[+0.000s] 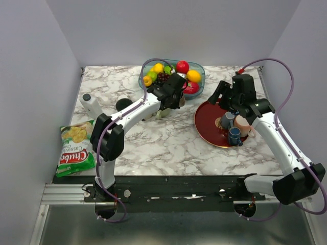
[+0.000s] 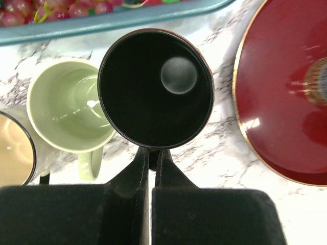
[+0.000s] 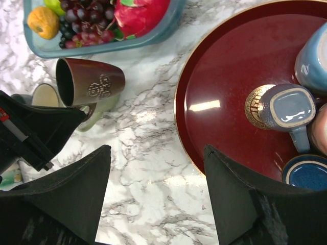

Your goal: Turn the mug right side up

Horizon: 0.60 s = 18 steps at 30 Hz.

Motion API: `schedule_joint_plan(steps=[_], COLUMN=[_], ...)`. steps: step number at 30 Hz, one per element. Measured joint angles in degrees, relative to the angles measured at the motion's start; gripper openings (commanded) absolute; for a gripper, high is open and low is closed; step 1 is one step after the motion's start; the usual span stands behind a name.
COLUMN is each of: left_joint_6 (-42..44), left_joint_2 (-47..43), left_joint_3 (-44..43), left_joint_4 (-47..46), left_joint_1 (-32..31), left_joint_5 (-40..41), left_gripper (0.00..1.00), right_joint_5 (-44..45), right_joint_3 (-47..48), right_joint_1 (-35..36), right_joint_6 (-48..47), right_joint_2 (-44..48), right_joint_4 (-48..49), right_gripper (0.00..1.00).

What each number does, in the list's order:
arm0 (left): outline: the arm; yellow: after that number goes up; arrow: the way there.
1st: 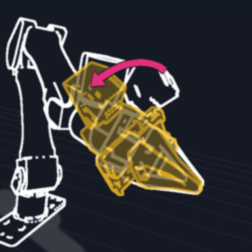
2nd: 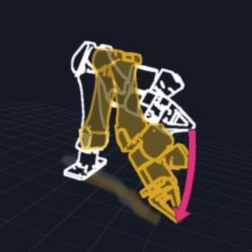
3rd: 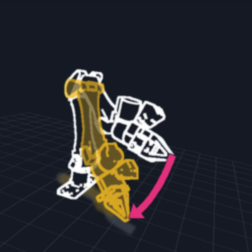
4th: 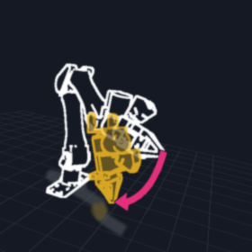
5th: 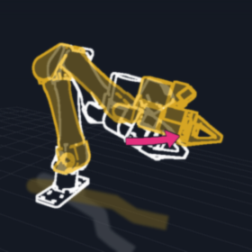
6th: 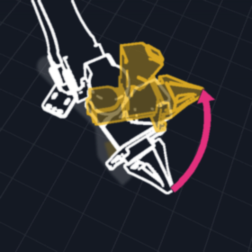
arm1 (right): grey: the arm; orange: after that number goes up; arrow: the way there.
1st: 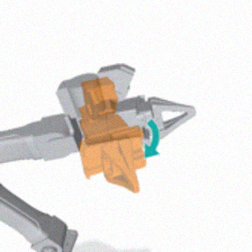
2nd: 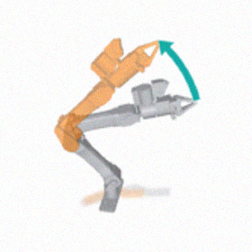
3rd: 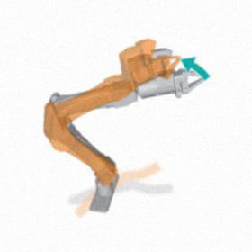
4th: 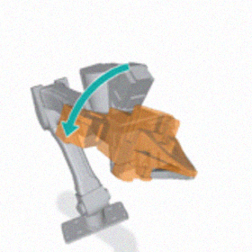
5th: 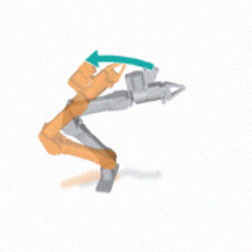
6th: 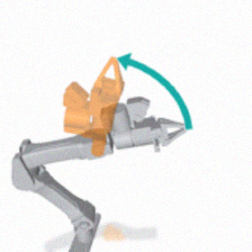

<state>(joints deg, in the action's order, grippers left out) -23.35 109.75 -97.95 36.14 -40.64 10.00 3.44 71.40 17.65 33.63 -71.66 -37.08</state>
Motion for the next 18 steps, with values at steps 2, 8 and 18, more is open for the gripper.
schedule_joint_plan(steps=[2,8,18], left_joint_6=[0.0,0.7,2.3], left_joint_2=[1.0,5.6,9.7], left_joint_3=[-0.8,-3.6,-4.7], left_joint_4=[1.3,4.8,5.8], left_joint_1=[-0.5,-1.1,-2.1], left_joint_5=[1.2,3.0,6.3], left_gripper=[0.00,0.00,0.00], right_joint_5=[0.2,0.5,0.6], right_joint_3=[0.0,0.0,0.0], right_joint_1=[0.0,-0.3,-0.5], right_joint_6=[-0.3,-0.8,-1.2], right_joint_2=[-0.7,-2.6,-3.7], right_joint_4=[-0.6,-2.7,-3.6], right_gripper=[0.80,0.80,0.80])
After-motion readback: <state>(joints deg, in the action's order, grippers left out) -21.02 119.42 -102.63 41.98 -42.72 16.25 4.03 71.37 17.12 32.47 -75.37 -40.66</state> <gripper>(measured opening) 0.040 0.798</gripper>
